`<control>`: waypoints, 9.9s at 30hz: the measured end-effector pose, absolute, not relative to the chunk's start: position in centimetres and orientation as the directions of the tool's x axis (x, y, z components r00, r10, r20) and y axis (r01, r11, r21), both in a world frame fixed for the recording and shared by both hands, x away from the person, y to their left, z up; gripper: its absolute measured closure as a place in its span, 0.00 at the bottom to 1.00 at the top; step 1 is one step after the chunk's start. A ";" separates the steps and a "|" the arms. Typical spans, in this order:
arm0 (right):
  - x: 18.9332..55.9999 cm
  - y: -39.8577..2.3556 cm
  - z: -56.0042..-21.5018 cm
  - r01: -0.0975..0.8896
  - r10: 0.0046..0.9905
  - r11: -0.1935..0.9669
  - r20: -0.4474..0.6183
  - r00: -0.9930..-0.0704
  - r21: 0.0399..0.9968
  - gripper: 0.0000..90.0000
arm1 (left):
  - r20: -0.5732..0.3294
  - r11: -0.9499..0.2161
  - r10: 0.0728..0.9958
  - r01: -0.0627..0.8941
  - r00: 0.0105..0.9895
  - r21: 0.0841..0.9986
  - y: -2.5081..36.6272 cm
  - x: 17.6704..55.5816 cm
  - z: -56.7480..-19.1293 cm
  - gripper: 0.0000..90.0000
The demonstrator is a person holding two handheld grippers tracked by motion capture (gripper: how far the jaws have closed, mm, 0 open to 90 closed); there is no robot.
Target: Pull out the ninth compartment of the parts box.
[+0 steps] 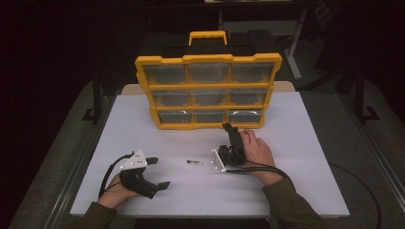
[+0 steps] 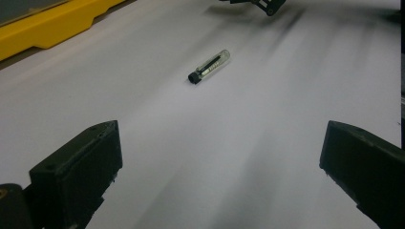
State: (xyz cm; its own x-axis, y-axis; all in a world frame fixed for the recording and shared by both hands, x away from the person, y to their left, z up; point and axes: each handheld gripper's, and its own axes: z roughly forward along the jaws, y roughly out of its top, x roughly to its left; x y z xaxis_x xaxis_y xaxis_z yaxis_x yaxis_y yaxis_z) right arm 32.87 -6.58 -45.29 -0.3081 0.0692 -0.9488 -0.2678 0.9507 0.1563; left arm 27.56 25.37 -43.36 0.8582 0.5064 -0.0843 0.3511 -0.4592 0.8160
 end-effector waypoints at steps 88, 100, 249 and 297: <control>37.2 -10.9 -44.8 -0.066 0.044 0.996 -0.992 -0.119 0.053 0.22 | -0.077 -0.462 0.527 0.361 0.847 0.810 25.4 27.6 -43.4 0.00; 37.3 -11.0 -45.0 -0.036 0.044 0.998 -0.994 -0.096 0.048 0.38 | -0.078 -0.461 0.526 0.361 0.847 0.810 25.4 27.6 -43.4 0.00; 31.5 -11.1 -44.3 -0.032 -0.019 0.999 -0.996 -0.085 -0.016 0.86 | -0.082 -0.437 0.538 0.360 0.839 0.824 25.6 27.4 -43.1 0.00; 29.5 -11.4 -44.8 -0.059 -0.013 0.998 -0.997 -0.076 -0.009 0.85 | -0.069 -0.453 0.530 0.351 0.845 0.819 25.5 27.3 -43.2 0.00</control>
